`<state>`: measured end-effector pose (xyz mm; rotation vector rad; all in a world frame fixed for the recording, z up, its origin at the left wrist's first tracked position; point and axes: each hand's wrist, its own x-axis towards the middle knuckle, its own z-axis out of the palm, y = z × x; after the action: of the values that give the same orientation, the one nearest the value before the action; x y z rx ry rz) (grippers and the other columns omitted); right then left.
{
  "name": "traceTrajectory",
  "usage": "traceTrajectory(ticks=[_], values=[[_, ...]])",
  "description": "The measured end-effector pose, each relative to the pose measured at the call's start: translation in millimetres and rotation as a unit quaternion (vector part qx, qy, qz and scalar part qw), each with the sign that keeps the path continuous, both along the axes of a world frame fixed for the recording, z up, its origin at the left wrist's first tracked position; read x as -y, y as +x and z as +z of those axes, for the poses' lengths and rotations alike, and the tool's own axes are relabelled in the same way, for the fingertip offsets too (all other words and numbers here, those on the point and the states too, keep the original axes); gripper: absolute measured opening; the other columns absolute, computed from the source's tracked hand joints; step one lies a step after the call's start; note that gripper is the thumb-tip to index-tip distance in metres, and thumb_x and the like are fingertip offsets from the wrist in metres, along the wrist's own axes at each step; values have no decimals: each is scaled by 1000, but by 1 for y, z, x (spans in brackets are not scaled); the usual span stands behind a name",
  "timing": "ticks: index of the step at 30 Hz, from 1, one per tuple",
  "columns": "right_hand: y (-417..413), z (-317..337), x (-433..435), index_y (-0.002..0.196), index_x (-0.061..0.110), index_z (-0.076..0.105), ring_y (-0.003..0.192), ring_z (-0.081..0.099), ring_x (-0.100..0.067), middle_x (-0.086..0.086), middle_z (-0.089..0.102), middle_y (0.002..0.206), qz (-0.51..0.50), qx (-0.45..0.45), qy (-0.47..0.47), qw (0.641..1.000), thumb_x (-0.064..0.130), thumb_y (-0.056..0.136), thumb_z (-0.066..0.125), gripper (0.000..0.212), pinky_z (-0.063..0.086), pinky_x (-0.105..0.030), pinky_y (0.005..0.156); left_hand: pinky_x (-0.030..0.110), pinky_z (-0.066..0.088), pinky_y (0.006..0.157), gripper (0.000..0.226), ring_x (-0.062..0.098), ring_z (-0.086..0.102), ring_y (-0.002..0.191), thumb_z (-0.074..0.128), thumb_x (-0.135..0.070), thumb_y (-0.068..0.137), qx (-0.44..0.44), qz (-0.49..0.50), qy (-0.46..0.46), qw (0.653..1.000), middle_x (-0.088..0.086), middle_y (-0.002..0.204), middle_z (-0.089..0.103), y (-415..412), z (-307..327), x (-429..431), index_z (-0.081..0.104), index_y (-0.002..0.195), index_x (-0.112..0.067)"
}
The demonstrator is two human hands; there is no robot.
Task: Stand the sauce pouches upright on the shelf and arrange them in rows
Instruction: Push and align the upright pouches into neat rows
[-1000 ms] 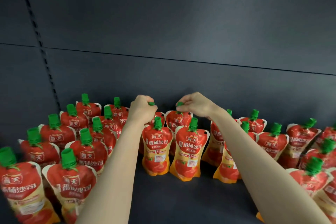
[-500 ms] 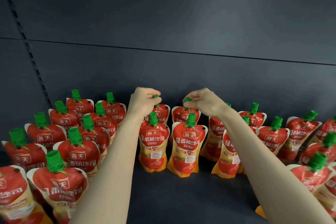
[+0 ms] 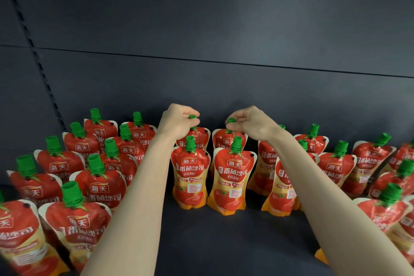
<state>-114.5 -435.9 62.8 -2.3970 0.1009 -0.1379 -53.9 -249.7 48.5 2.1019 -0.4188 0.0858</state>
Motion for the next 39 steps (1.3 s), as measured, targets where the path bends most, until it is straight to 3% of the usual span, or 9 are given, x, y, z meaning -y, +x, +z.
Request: traceTrajectory(ticks=[4, 10, 16, 18, 22, 25, 28, 34, 39], values=[[-1, -2, 1, 109, 12, 64, 94, 66, -20, -8, 69, 106, -7, -1, 11, 1000, 21, 90, 61, 21, 52, -36, 91, 30, 45, 92, 29, 19, 56, 114, 63, -15, 88, 6, -9, 10, 1000, 8, 123, 62, 1, -1, 2, 64, 116, -15], [-8, -3, -4, 119, 8, 59, 104, 62, -19, -7, 65, 114, -29, 52, 19, 998, 24, 87, 65, 35, 50, -32, 93, 24, 42, 86, 35, 13, 56, 111, 59, -27, 90, 20, 7, -24, 999, 3, 122, 62, -5, -2, 1, 59, 123, -15], [-52, -7, -17, 118, 12, 61, 101, 61, -6, 3, 66, 111, -82, 228, 117, 963, 28, 90, 60, 32, 45, -6, 76, 19, 43, 86, 37, 10, 55, 109, 57, -39, 89, 122, 128, -199, 964, -1, 116, 61, -45, -15, 0, 58, 117, -15], [-69, -21, -23, 120, 13, 59, 104, 60, -5, 3, 65, 114, -80, 247, 167, 951, 27, 87, 64, 36, 46, -5, 81, 18, 40, 90, 50, 8, 47, 116, 62, -43, 84, 142, 153, -231, 950, -3, 124, 52, -68, -35, 2, 49, 125, -17], [-86, -75, -36, 131, 20, 43, 115, 54, -8, 4, 56, 125, -98, 237, 245, 935, 24, 78, 74, 61, 46, -25, 95, 17, 27, 103, 91, 6, 27, 128, 78, -36, 71, 114, 170, -228, 952, 5, 140, 31, -105, -86, 8, 26, 141, -12], [-94, -114, -45, 133, 22, 37, 115, 54, -8, 7, 54, 126, -115, 196, 294, 928, 25, 77, 75, 68, 50, -25, 90, 34, 28, 110, 104, 17, 24, 136, 81, -32, 67, 47, 159, -201, 966, 10, 146, 25, -112, -125, 9, 15, 145, -12], [-100, -144, -50, 126, 20, 38, 111, 54, -9, 7, 55, 120, -140, 151, 289, 935, 23, 80, 73, 58, 48, -15, 77, 41, 33, 108, 99, 26, 32, 135, 79, -29, 71, -17, 155, -178, 972, 12, 145, 32, -111, -150, 4, 17, 145, -11], [-94, -161, -54, 110, 14, 51, 98, 55, -6, 8, 60, 104, -159, 151, 245, 945, 17, 85, 68, 31, 44, -1, 71, 38, 41, 96, 65, 27, 48, 119, 76, -23, 75, -9, 161, -137, 977, 12, 126, 50, -90, -155, -6, 42, 128, -9], [-87, -159, -58, 120, 9, 49, 90, 52, 5, 6, 58, 109, -166, 155, 228, 947, 17, 87, 65, 37, 39, 5, 69, 36, 41, 96, 67, 28, 46, 121, 76, -21, 76, -7, 164, -135, 977, 14, 128, 48, -81, -155, -9, 40, 131, -7]])
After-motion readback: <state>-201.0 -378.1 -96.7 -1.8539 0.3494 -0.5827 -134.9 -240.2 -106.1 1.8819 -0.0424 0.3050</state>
